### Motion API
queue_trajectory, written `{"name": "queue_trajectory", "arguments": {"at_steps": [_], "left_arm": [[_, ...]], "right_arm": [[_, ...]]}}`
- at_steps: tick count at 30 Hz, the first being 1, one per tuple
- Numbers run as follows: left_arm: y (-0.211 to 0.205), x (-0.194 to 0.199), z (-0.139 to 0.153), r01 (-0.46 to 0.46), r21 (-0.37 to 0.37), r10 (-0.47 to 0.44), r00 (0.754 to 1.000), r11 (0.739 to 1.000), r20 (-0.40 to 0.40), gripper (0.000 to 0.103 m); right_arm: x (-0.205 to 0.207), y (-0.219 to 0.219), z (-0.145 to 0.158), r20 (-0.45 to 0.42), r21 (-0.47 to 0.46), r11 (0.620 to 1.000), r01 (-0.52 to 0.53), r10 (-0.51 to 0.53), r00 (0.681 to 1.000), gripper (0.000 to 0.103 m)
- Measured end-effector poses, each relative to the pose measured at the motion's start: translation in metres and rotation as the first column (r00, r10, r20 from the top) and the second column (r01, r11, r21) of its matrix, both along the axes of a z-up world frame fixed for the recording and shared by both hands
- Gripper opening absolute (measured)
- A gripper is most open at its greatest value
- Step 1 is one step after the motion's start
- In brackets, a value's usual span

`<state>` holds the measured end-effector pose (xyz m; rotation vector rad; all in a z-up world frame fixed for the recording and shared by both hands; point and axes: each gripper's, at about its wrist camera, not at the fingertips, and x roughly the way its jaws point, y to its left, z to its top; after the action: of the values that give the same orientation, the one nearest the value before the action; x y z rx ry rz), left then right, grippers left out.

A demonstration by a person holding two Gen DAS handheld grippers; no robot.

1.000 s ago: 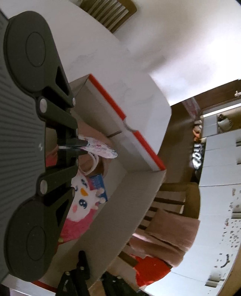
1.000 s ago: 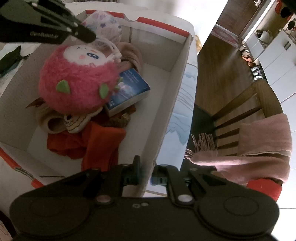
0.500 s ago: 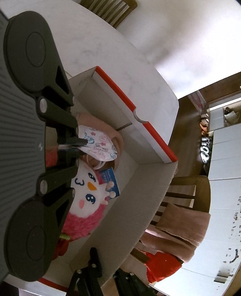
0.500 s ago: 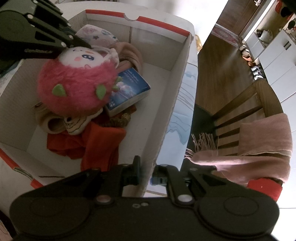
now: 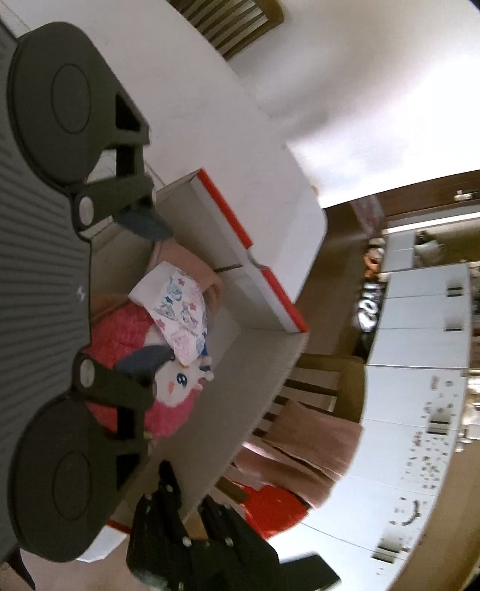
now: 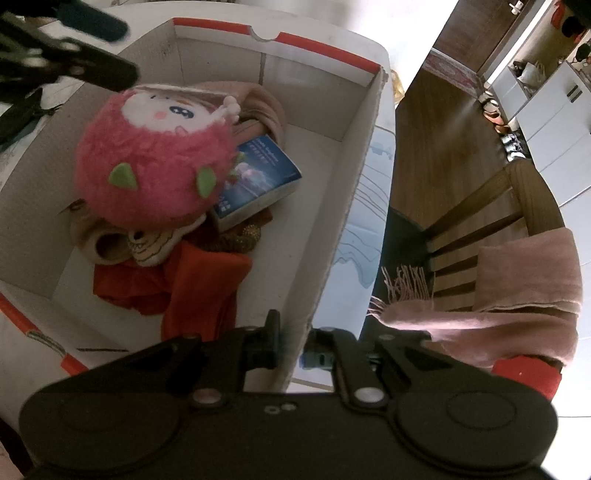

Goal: Organize objects
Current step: 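Move the left gripper back to the table toward the black fabric mask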

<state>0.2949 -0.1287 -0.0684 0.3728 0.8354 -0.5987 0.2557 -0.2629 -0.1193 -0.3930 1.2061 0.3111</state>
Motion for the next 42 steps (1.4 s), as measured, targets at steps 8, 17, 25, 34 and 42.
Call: {"name": "queue_trajectory", "arguments": {"at_steps": [8, 17, 25, 34, 42], "left_arm": [[0.017, -0.026, 0.023, -0.023, -0.054, 0.025, 0.999, 0.998, 0.045, 0.064], [0.063, -0.051, 0.046, -0.122, -0.159, 0.128, 0.991, 0.980, 0.033, 0.064], [0.119, -0.075, 0.047, -0.257, -0.186, 0.266, 0.964, 0.948, 0.027, 0.075], [0.192, -0.089, 0.028, -0.462, -0.147, 0.469, 0.883, 0.875, 0.015, 0.086], [0.246, -0.079, -0.005, -0.598, -0.072, 0.600, 0.800, 0.799, 0.015, 0.086]], "right_arm": [[0.001, -0.001, -0.001, -0.002, -0.010, 1.000, -0.006, 0.006, 1.000, 0.009], [0.001, 0.000, 0.000, -0.006, -0.011, 1.000, -0.008, 0.008, 1.000, 0.009], [0.002, -0.003, -0.002, -0.014, -0.018, 1.000, -0.015, 0.015, 1.000, 0.011], [0.003, -0.003, -0.003, -0.023, -0.024, 1.000, -0.014, 0.013, 1.000, 0.013], [0.003, 0.002, -0.003, -0.024, -0.031, 0.999, -0.008, 0.007, 1.000, 0.014]]}}
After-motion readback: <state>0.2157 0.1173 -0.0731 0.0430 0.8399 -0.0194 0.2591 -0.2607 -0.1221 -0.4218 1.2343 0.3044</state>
